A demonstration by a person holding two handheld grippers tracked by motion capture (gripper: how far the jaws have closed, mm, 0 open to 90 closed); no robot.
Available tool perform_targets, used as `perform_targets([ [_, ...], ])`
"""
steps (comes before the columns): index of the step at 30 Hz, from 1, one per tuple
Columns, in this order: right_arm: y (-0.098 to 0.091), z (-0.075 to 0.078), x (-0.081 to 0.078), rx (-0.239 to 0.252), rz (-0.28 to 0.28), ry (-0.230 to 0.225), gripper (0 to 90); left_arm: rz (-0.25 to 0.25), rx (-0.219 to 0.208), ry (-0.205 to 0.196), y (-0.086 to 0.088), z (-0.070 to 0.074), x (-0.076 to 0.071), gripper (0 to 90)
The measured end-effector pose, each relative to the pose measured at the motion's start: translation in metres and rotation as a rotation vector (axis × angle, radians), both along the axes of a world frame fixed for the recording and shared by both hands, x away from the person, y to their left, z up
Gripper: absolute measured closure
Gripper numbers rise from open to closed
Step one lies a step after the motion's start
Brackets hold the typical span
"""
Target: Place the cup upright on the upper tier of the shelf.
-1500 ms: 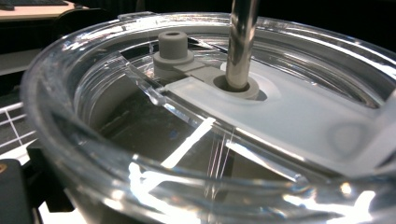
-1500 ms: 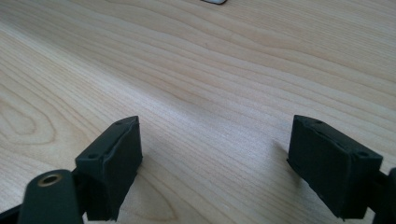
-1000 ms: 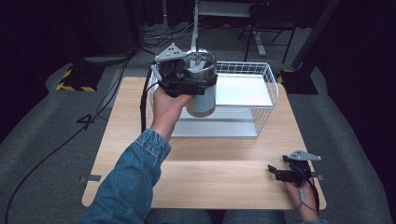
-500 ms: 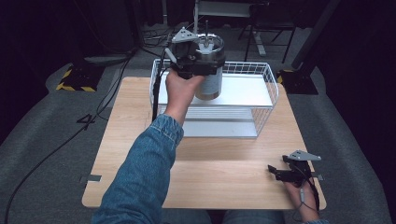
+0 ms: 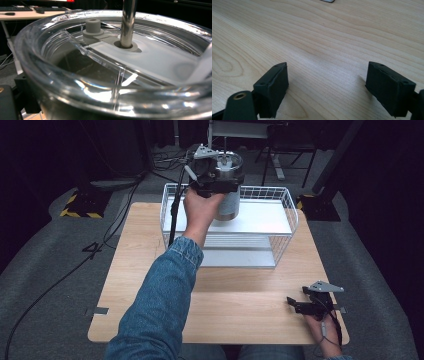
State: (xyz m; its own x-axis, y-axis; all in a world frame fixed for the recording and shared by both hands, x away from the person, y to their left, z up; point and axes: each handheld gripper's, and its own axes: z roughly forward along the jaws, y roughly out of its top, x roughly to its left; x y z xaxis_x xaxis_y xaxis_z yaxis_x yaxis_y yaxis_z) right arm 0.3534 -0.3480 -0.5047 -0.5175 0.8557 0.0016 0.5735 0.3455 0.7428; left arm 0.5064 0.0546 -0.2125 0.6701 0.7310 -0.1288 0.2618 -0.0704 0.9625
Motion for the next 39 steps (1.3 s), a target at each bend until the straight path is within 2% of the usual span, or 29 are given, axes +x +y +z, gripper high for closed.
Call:
perform_targets([
  [5, 0.0, 0.0, 0.0, 0.0, -0.001, 0.0, 18.5, 0.016, -0.009, 0.02, -0.002, -0.004, 0.01, 3.3],
  [11, 0.0, 0.0, 0.0, 0.0, -0.001, 0.001, 18.5, 0.048, 0.011, 0.029, -0.006, -0.009, 0.017, 3.3],
  [21, 0.0, 0.0, 0.0, 0.001, 0.0, 0.0, 18.5, 0.079, 0.055, 0.036, -0.014, -0.018, 0.023, 3.3],
  [29, 0.0, 0.0, 0.0, 0.003, -0.001, 0.001, 18.5, 0.097, 0.059, 0.059, -0.017, -0.027, 0.026, 3.3],
  [35, 0.0, 0.0, 0.0, 0.002, -0.001, 0.0, 18.5, 0.095, 0.073, 0.046, -0.02, -0.028, 0.025, 3.3],
  [39, 0.0, 0.0, 0.0, 0.001, -0.001, 0.0, 18.5, 0.092, 0.109, 0.022, -0.025, -0.029, 0.023, 3.3],
])
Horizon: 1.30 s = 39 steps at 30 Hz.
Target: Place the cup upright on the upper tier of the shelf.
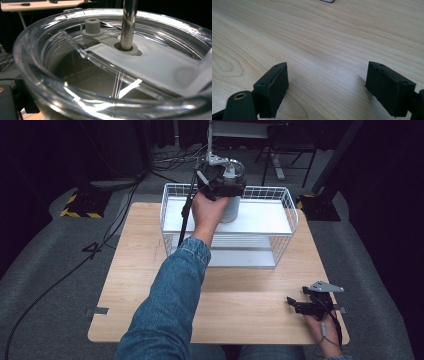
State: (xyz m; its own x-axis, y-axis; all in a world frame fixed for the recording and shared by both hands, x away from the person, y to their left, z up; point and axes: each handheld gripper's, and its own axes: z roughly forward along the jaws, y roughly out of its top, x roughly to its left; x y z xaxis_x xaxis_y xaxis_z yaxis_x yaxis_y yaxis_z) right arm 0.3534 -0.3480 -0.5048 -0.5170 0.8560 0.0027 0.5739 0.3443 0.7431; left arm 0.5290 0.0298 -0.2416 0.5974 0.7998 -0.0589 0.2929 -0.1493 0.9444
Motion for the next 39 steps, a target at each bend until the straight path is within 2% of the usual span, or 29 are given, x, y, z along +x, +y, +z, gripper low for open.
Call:
perform_targets([
  [3, 0.0, 0.0, 0.0, 0.0, 0.0, 0.0, 18.6, -0.001, 0.024, -0.013, -0.003, 0.0, -0.002, 3.2],
  [12, 0.0, 0.0, 0.0, -0.001, 0.0, 0.0, 18.6, 0.001, 0.003, -0.03, -0.003, -0.004, -0.002, 3.1],
  [18, 0.0, 0.0, 0.0, 0.0, 0.0, 0.0, 18.6, -0.03, -0.024, -0.046, 0.001, -0.006, 0.0, 0.0],
  [22, 0.0, 0.0, 0.0, 0.0, 0.0, 0.001, 18.6, -0.032, -0.021, -0.067, 0.002, -0.005, -0.001, 0.0],
  [25, 0.0, 0.0, 0.0, -0.001, 0.001, 0.0, 18.6, -0.045, -0.027, -0.061, 0.005, -0.004, -0.003, 0.0],
  [28, 0.0, 0.0, 0.0, -0.001, 0.0, 0.0, 18.6, -0.059, -0.023, -0.066, 0.009, -0.002, -0.006, 0.0],
  [34, 0.0, 0.0, 0.002, -0.002, 0.002, -0.003, 18.7, -0.088, -0.056, -0.066, 0.019, 0.002, -0.016, 0.0],
  [39, 0.001, 0.0, 0.003, 0.0, 0.004, 0.0, 18.7, -0.12, -0.061, -0.073, 0.032, 0.004, -0.026, 0.0],
])
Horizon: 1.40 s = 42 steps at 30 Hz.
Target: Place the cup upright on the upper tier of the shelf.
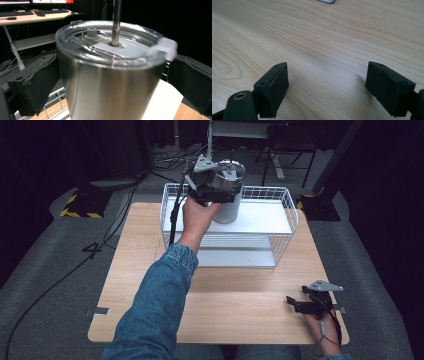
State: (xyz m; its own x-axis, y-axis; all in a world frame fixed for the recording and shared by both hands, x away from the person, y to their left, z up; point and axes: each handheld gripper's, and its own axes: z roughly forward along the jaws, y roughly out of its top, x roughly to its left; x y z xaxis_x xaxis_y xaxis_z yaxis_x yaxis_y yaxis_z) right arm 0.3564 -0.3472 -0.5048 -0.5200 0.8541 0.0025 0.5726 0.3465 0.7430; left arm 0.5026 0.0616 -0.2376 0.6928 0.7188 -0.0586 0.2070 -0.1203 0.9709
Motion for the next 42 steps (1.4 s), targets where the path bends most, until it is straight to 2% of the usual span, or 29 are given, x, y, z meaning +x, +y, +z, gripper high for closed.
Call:
perform_targets([
  [9, 0.0, 0.0, 0.0, 0.0, 0.001, 0.001, 18.7, -0.029, -0.009, -0.02, 0.018, 0.009, -0.023, 0.0],
  [21, 0.001, 0.0, 0.003, -0.002, 0.014, -0.001, 18.6, -0.072, -0.029, -0.066, 0.046, 0.015, -0.068, 0.1],
  [28, 0.001, 0.0, 0.003, -0.003, 0.015, -0.002, 18.6, -0.098, -0.014, -0.09, 0.061, 0.015, -0.091, 0.1],
  [33, 0.001, 0.0, 0.003, -0.002, 0.015, -0.001, 18.6, -0.131, -0.011, -0.092, 0.073, 0.01, -0.107, 0.1],
  [42, 0.001, 0.0, 0.003, -0.003, 0.015, -0.002, 18.6, -0.148, 0.003, -0.091, 0.093, -0.009, -0.13, 0.1],
])
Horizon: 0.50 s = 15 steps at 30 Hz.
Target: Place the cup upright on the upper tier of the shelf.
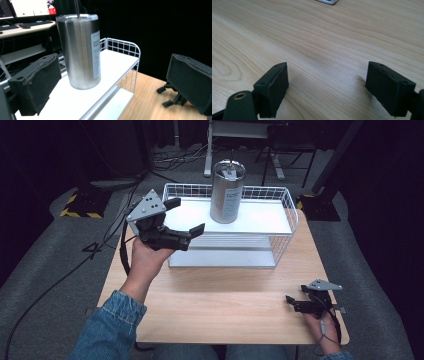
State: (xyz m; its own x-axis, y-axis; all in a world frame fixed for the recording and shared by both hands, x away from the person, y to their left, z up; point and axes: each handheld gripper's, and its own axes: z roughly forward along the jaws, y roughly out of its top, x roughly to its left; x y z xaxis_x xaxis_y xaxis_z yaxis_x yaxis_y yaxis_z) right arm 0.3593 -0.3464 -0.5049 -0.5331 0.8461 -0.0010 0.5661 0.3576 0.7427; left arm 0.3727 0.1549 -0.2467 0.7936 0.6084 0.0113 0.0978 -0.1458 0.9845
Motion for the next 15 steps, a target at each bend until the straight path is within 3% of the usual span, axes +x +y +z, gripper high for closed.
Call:
perform_targets([
  [8, 0.0, 0.0, 0.0, 0.0, 0.0, 0.0, 18.6, -0.024, 0.011, 0.015, 0.014, -0.021, -0.014, 0.1],
  [15, 0.0, 0.0, 0.0, -0.002, 0.0, -0.001, 18.7, -0.038, 0.009, 0.055, 0.031, -0.044, -0.021, 0.1],
])
